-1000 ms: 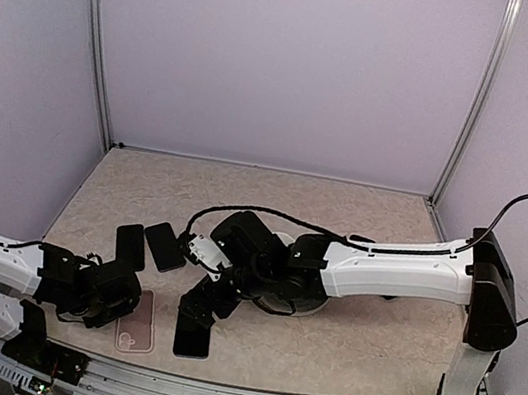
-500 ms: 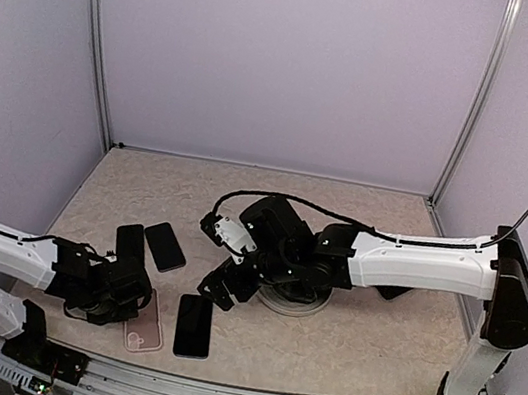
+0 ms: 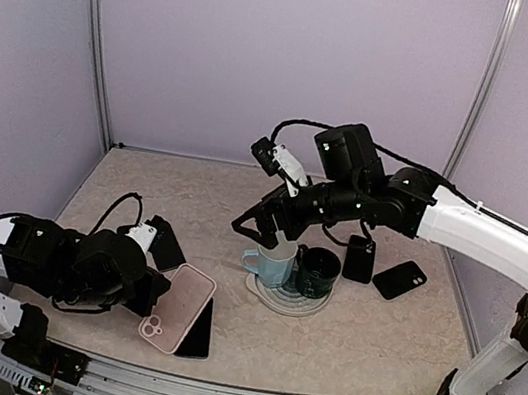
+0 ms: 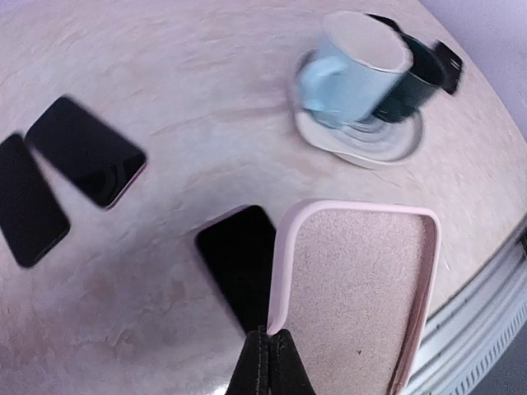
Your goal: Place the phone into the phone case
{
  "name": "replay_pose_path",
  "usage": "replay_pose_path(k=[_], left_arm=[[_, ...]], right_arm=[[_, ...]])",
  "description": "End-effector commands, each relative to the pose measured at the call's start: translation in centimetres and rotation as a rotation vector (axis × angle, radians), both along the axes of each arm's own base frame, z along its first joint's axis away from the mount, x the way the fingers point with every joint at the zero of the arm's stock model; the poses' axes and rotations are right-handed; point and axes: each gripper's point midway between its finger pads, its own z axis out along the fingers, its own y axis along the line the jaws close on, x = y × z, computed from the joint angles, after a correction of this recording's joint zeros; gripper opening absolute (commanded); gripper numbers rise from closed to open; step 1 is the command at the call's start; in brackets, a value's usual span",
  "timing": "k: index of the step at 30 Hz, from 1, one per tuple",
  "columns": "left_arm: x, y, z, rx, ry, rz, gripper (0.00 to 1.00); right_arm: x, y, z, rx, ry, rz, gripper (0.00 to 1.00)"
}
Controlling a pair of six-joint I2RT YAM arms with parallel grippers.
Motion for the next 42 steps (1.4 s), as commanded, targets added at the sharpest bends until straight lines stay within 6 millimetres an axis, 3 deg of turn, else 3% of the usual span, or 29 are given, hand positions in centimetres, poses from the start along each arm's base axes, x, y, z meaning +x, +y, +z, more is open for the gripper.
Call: replay_pose_path(k=[1,5,10,14,17,24,26,29,33,36,40,41,42], left_arm=[[-2.2,-5.5,3.6,0.155,-0.240,-0.337,0.00],[-2.3,-7.5,3.3,0.393,-0.381,-0.414,0.00],[-3.5,-10.6,3.9,0.406,-0.498,-0.525,0.00],[-4.8,-11.5,6.5,0.330,-0.616,-0.600,0.00],[-5.0,-11.5,7.4,0.337,-0.679,-0.637,0.00],[-4.3,-12.1,6.8,0.465,-0.736,-0.654,0.00],[-4.2,-12.2,6.8,0.472,-0.746,-0.648,0.00],[-3.7,-12.2,7.4,0.462,-0.762,-0.599,0.00],[-3.1,-12.1,9.2,0.371,-0.753,-0.540,0.00],[-2.7,-11.8,10.3,0.322,-0.757,-0.510,0.00],[-2.2,-11.5,11.1,0.300,-0.763,-0.467,0.00],[-1.6,-11.2,11.5,0.287,-0.757,-0.427,0.08],[-1.0,-10.8,12.0,0.265,-0.746,-0.367,0.40]], right_arm=[[-2.0,-2.0,1.2,-0.045,0.016,0.170,0.99],[-5.4,-2.4,-2.1,-0.081,0.189,0.328,0.99],[-8.8,-3.6,-5.8,-0.094,0.345,0.437,0.99],[-10.3,-4.3,-6.3,-0.046,0.407,0.473,0.99],[-10.7,-3.8,-6.7,-0.021,0.467,0.488,0.99],[-10.5,-2.4,-6.6,0.033,0.490,0.483,0.88],[-10.7,-2.1,-7.0,0.032,0.505,0.484,0.76],[-11.0,-2.0,-7.2,0.031,0.520,0.498,0.41],[-11.2,-2.3,-6.4,0.041,0.504,0.501,0.22],[-11.1,-2.3,-5.5,0.056,0.486,0.502,0.00],[-10.8,-2.2,-4.6,0.071,0.457,0.494,0.00],[-10.4,-2.3,-4.3,0.076,0.448,0.479,0.00],[-10.0,-2.3,-4.0,0.082,0.441,0.460,0.00]])
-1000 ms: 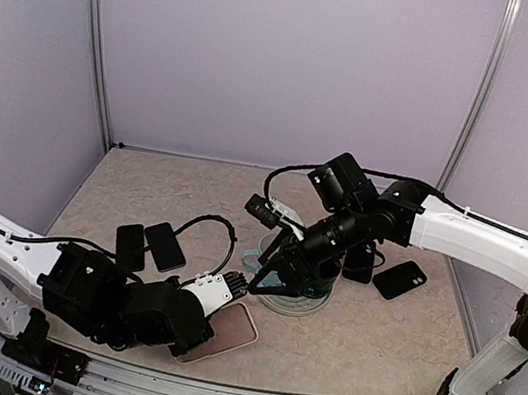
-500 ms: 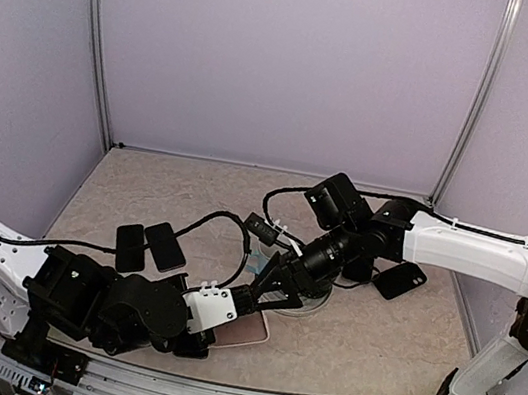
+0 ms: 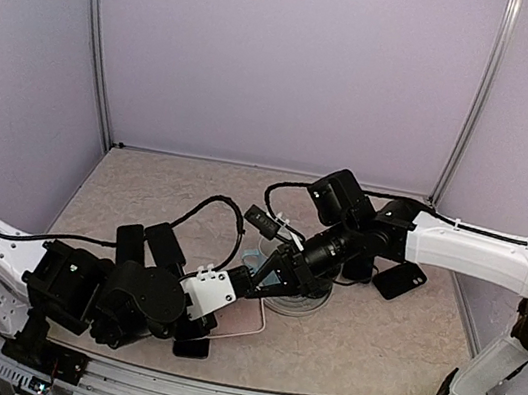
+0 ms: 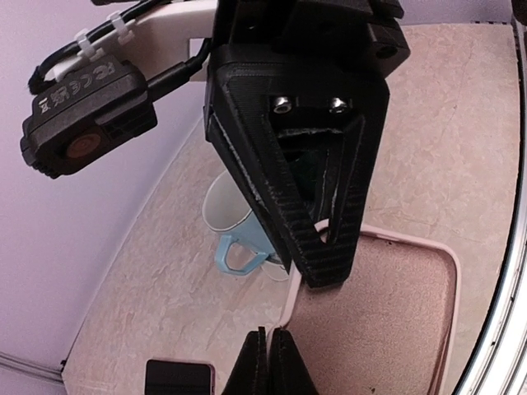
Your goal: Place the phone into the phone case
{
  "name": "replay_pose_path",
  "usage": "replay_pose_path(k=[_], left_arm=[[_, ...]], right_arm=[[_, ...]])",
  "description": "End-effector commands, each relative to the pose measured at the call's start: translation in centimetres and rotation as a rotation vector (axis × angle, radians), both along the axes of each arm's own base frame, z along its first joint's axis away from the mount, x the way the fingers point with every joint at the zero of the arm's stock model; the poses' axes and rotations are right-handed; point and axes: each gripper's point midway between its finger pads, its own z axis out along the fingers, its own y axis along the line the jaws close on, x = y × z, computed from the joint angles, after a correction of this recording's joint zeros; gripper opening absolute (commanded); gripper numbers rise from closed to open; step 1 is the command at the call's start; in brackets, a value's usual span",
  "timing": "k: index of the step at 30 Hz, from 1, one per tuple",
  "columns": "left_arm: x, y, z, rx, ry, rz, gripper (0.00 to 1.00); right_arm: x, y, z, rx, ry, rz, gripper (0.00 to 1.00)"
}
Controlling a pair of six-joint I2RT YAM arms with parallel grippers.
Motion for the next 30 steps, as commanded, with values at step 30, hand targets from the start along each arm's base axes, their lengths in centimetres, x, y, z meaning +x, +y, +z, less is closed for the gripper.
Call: replay_pose_path(k=[30], left_arm=[[7.3,5.4,14.8,-1.059,0.379,-0.060,0.98]], right_arm=[[3.9,-5.6,15.8,0.672,-0.333,-0.426,0.00]])
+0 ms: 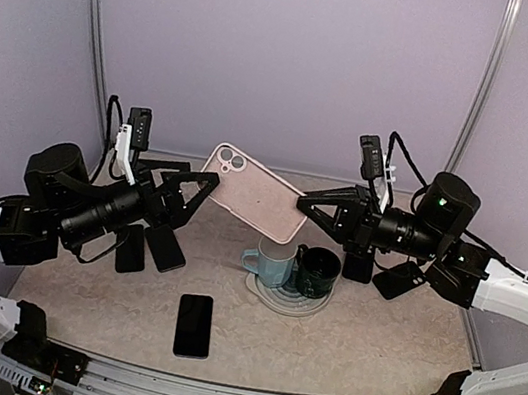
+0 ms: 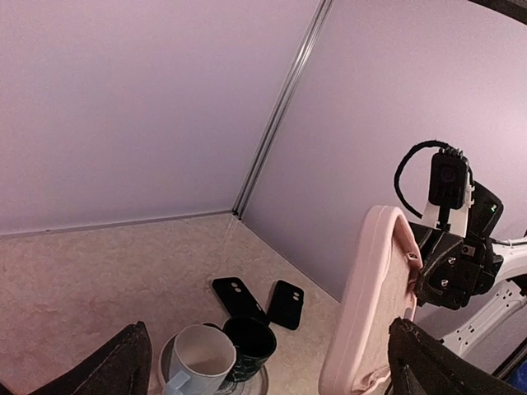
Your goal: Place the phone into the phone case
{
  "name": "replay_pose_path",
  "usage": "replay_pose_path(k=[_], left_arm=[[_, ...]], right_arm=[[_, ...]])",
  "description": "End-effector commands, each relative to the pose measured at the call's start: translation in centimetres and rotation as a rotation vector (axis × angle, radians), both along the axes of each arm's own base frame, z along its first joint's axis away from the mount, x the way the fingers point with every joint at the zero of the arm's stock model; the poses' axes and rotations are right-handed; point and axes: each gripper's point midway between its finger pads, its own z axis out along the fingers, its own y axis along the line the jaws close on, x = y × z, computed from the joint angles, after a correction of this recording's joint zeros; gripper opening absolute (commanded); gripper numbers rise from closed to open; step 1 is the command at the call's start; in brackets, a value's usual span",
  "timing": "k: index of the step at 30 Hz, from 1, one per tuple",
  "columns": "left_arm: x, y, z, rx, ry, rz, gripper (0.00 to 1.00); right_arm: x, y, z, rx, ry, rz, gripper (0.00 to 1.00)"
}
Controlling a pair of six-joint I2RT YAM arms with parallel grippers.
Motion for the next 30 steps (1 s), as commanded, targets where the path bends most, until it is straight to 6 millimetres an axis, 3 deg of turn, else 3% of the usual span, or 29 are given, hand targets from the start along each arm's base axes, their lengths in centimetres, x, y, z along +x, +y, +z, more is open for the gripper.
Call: replay_pose_path(k=[1,4,6,10,11,12,13,14,16,17,21,24,27,30], left_arm=[[-1.2,-2.0,1.1,-0.038,-0.027,-0.135,0.97],[-2.0,-3.7,1.3,-0.035,-0.032,-0.224,0.84],[-1.8,-3.6,1.5,-0.056,-0.040,-0.216,0.61],[-2.7,-2.6,2.6,-0.129,-0.087,-0.235,0.25],[-3.2,-3.1,2.7,-0.119,-0.086,-0.273,0.02],[-3.1,-3.5,2.2,-0.099,-0.070,-0.281,0.00],[-3.1,-3.9,1.8,-0.082,-0.052,-0.289,0.00],[-3.0,-4.1,1.4,-0.058,-0.035,-0.292,0.00],[-2.7,-4.4,0.3,0.005,0.010,-0.287,0.00],[-2.5,-4.4,-0.4,0.043,0.041,-0.280,0.00],[-2.9,-5.8,-4.5,0.201,0.193,-0.356,0.00],[-4.0,-7.8,-8.0,0.271,0.296,-0.461,0.00],[-4.6,-8.8,-9.5,0.291,0.343,-0.520,0.00],[-4.7,-9.3,-10.0,0.288,0.353,-0.536,0.00]], right_arm=[[-1.5,0.0,1.1,0.038,-0.048,0.076,0.00],[-1.5,0.3,0.8,0.022,-0.047,0.087,0.00],[-1.6,0.3,0.7,0.015,-0.054,0.090,0.00],[-1.4,0.3,0.3,-0.008,-0.052,0.081,0.00],[-1.4,0.5,-0.3,-0.028,-0.044,0.095,0.00],[-1.4,0.7,-0.6,-0.043,-0.040,0.097,0.00],[-1.3,0.7,-1.0,-0.066,-0.043,0.095,0.09],[-1.0,0.7,-1.3,-0.099,-0.046,0.081,0.36],[0.1,0.1,-1.9,-0.175,-0.057,0.004,0.80],[0.5,-0.4,-2.1,-0.213,-0.070,-0.037,0.96],[1.4,-2.1,-3.7,-0.368,-0.135,-0.132,0.97],[0.9,-1.1,-6.8,-0.444,-0.106,-0.083,0.88],[0.7,0.1,-9.4,-0.501,-0.070,-0.061,0.78],[0.0,0.9,-9.8,-0.464,-0.073,-0.041,0.72]])
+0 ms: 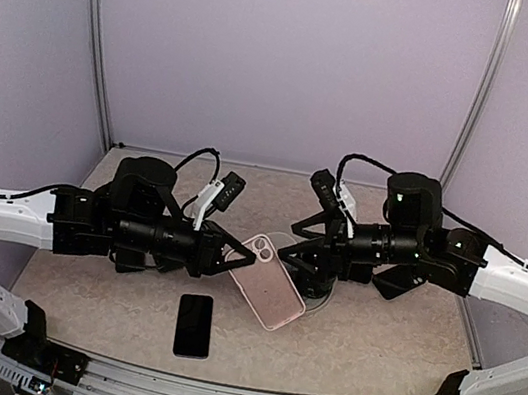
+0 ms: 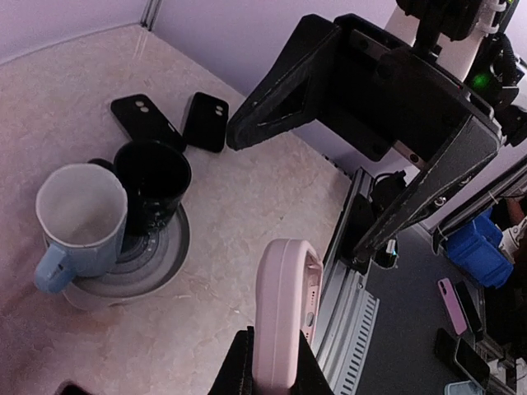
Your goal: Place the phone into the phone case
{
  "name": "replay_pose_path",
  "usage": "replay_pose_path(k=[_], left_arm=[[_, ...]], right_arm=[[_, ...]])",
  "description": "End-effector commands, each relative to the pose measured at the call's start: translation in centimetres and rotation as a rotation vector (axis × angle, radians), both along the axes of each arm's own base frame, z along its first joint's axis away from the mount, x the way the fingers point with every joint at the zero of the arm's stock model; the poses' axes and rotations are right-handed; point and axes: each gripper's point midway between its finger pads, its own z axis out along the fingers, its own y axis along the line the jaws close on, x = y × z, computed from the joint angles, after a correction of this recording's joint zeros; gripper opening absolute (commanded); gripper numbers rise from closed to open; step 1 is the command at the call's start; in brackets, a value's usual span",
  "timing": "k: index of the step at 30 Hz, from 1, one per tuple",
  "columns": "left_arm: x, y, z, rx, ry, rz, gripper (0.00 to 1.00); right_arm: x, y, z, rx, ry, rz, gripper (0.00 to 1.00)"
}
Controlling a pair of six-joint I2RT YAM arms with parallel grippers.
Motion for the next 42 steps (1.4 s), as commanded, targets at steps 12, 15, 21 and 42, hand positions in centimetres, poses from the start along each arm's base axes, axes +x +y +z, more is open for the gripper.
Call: replay_pose_path(k=[12,15,21,42], left_arm=[[-1.2,-0.8,-1.0,0.011,0.055,-0.082,0.00],[-0.9,-0.9,-1.2,0.017,0.061,-0.068,0.09],[3.8,2.9,-3.7,0.135,0.071,0.240,0.90],[8.3,14.7,-9.8,0.258,0.199,0.779,0.95]], right_arm=[[-2.3,2.3,-5.8,-0.062,0.154,0.083,0.27],[-2.6,2.4,-6.6,-0.070,0.203,0.082,0.00],[-3.2,1.5,-12.2,-0.196,0.386,-0.015,0.00],[-2.4,2.1,-22.5,-0.425,0.602,-0.331,0.29]])
